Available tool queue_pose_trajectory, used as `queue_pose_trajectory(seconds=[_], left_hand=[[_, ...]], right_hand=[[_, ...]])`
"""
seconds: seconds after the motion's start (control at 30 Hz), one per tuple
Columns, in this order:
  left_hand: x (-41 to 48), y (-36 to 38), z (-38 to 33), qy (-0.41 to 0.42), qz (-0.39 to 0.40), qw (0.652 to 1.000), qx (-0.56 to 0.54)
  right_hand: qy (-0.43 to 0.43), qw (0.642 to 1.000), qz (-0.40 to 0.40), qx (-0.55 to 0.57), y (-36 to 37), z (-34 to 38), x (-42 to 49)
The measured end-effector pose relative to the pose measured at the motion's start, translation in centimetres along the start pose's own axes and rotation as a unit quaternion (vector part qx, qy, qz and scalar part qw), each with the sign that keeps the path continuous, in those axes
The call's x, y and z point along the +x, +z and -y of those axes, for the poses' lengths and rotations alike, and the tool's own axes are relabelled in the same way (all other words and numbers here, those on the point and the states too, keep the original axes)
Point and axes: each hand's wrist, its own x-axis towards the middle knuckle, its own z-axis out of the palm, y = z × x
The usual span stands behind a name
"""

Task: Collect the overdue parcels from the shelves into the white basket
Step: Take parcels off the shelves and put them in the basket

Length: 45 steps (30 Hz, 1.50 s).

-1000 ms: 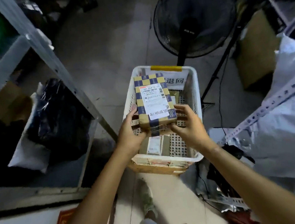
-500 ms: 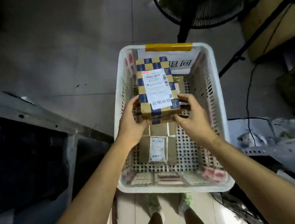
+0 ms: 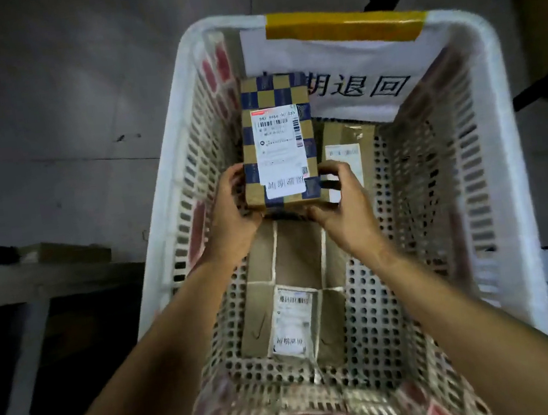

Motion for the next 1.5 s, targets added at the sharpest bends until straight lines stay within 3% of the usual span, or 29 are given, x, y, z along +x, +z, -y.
queue_pose_trajectory(seconds=[0.1, 0.37, 0.67, 0.97, 1.2, 1.5], left_hand=[[1.0, 1.1, 2.8, -0.035, 0.014, 0.997, -0.067], [2.0, 2.5, 4.4, -0.087, 0.005, 0.987, -0.132], [1.5, 2.3, 5.2, -0.045, 0.014, 0.998, -0.05], [0.6, 1.8, 4.2, -0.074, 0.038, 0.992, 0.097], [-3.2, -2.6, -2.5, -0.108, 0.123, 0.96, 0.225], [-9.0, -11.5, -18.9, -0.011, 0.108, 0.944, 0.312]], right_hand=[[-0.024, 1.0, 0.007, -0.003, 1.5, -2.5, 0.3], [0.016, 1.0, 0.014, 0.012, 2.5, -4.4, 0.7], [0.039, 0.999, 0.015, 0.007, 2.1, -3.6, 0.8], [0.049, 0.993, 0.043, -0.098, 1.3, -1.8, 0.6], [0.099, 0.947, 0.155, -0.263, -4.0, 5.8, -1.3], [0.053, 0.922, 0.151, -0.353, -13.3, 24.1, -5.9]])
